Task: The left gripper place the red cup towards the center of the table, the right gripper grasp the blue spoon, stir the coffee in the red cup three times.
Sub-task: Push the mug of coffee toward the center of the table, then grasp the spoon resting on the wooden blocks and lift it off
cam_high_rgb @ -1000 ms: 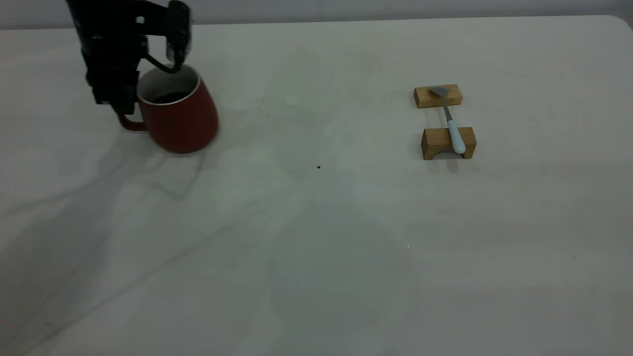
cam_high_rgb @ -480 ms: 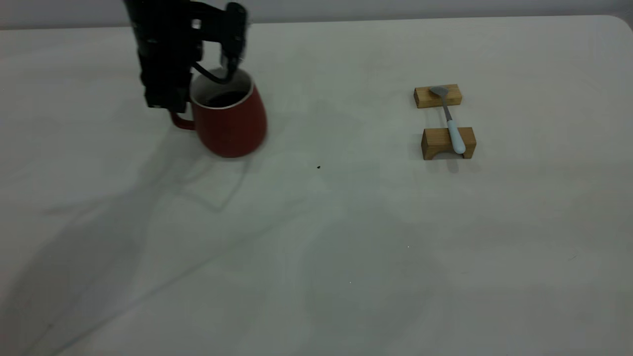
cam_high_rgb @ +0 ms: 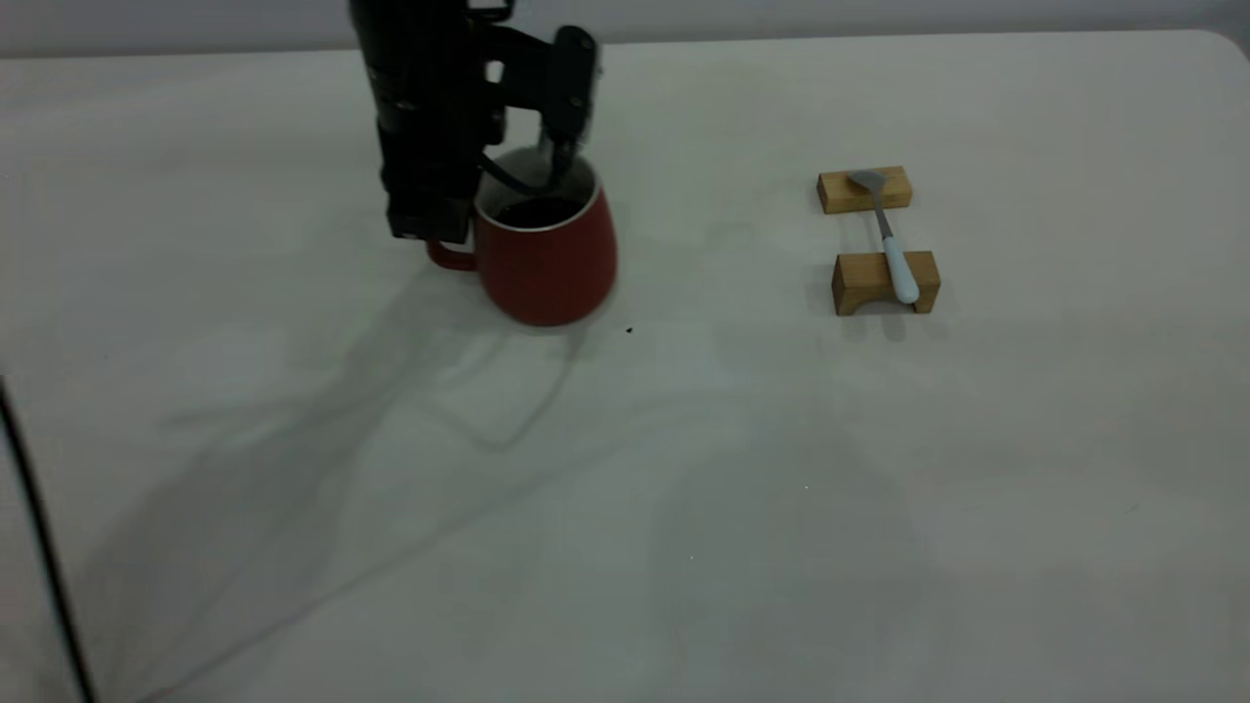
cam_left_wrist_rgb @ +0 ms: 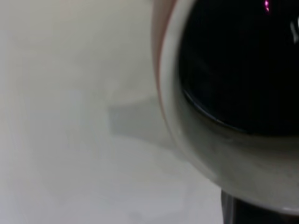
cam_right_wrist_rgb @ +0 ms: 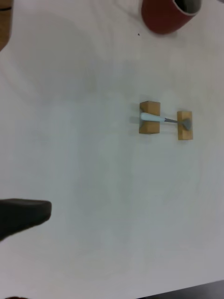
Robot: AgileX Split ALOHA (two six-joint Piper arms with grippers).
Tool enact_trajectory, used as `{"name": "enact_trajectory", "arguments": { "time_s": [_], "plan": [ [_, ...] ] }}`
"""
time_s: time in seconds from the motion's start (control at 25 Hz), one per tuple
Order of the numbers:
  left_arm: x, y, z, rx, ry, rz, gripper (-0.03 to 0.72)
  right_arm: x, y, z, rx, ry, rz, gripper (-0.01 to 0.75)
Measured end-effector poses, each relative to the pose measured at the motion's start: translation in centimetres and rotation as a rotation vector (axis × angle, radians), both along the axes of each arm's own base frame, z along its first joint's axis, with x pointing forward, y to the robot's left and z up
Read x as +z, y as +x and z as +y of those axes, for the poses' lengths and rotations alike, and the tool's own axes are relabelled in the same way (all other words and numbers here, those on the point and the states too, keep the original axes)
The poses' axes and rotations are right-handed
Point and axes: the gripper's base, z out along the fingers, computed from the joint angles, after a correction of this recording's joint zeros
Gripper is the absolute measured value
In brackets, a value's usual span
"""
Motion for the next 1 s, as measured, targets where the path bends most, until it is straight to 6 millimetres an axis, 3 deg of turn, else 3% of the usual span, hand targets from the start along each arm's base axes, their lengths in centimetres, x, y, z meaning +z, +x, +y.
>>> {"name": "enact_trajectory", "arguments": {
  "time_s": [0.24, 0.36, 0.48, 0.56, 0.64, 0.76, 1.0],
  "plan": [
    [0.0, -0.4, -0.9, -0.009, -0.012, 0.002, 0.296, 0.0, 0.0, 0.0, 0.0, 0.0, 0.0, 0.456],
    [-0.1, -0.4, -0.9, -0.003, -0.019, 0.008, 0.414, 0.0, 0.0, 0.0, 0.0, 0.0, 0.0, 0.456],
    [-0.1, -0.5, -1.0, 0.0, -0.022, 0.01, 0.599, 0.0, 0.0, 0.0, 0.0, 0.0, 0.0, 0.456],
    [0.2, -0.5, -1.0, 0.005, -0.017, 0.022, 0.663, 0.0, 0.0, 0.0, 0.0, 0.0, 0.0, 0.456],
    [1.0, -0.3, -1.0, 0.02, -0.005, 0.037, 0.676, 0.0, 0.0, 0.0, 0.0, 0.0, 0.0, 0.456],
    [4.4, 0.2, -1.2, 0.103, -0.005, 0.033, 0.665, 0.0, 0.0, 0.0, 0.0, 0.0, 0.0, 0.456],
    [15.4, 0.0, -0.8, 0.477, -0.05, -0.018, 0.584, 0.0, 0.0, 0.0, 0.0, 0.0, 0.0, 0.456]
  ]
}}
